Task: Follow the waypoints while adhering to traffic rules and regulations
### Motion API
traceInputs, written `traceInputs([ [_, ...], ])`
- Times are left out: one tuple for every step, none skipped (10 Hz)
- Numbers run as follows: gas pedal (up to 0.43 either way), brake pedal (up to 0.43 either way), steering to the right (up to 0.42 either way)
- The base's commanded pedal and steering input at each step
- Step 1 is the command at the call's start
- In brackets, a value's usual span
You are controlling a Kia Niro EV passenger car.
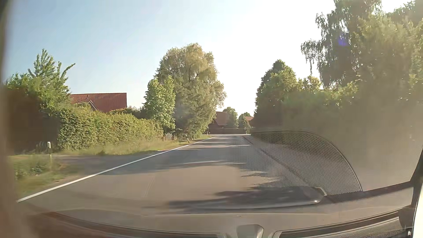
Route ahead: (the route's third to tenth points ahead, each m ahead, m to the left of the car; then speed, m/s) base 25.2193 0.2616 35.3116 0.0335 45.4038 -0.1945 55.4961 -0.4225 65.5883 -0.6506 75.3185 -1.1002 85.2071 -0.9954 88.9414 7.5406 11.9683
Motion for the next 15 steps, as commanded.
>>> traceInputs([
  [0.138, 0.006, 0.01],
  [0.138, 0.006, 0.009],
  [0.13, 0.006, 0.009],
  [0.118, 0.006, 0.009],
  [0.118, 0.006, 0.01],
  [0.11, 0.006, 0.01],
  [0.087, 0.006, 0.01],
  [0.087, 0.006, 0.01],
  [0.079, 0.006, 0.01],
  [0.079, 0.006, 0.01],
  [0.079, 0.006, 0.01],
  [0.087, 0.006, 0.009],
  [0.087, 0.006, 0.008],
  [0.087, 0.006, 0.007],
  [0.087, 0.006, 0.007],
])
